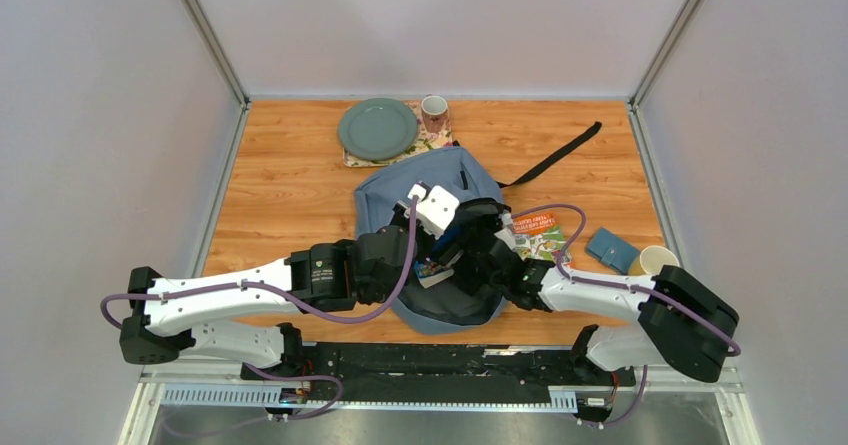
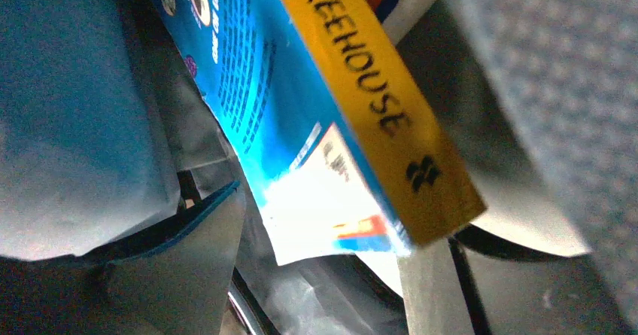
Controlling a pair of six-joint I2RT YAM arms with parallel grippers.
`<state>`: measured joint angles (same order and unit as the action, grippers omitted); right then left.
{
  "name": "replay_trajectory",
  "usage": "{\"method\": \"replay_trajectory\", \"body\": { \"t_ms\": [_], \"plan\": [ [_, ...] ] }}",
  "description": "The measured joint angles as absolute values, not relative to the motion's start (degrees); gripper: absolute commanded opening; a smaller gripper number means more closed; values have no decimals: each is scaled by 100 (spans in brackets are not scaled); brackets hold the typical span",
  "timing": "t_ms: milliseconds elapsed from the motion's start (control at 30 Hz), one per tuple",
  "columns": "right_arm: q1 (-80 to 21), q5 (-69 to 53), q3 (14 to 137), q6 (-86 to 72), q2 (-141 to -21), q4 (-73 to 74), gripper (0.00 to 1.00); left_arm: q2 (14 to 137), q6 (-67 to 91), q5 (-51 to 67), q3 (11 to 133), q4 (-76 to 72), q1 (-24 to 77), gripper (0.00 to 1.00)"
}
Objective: Pack the student bag
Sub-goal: Place the book in the student bag.
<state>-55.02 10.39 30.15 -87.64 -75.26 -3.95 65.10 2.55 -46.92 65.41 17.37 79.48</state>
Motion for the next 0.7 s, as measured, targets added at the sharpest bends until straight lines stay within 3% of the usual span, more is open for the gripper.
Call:
{"method": "replay_trajectory", "body": {
  "t_ms": [267, 567, 700],
  "plan": [
    [-5494, 792, 2897, -8586, -7039, 14, 70, 6523, 255, -4689, 6541, 1737, 7948, 0],
    [-5492, 875, 2908, -8569, -7024, 176, 50, 6584, 255, -4681, 6541, 1737, 7948, 0],
    [-5470, 904, 3170, -8477, -7557, 237, 47, 6584, 257, -4681, 6541, 1737, 7948, 0]
  ]
}}
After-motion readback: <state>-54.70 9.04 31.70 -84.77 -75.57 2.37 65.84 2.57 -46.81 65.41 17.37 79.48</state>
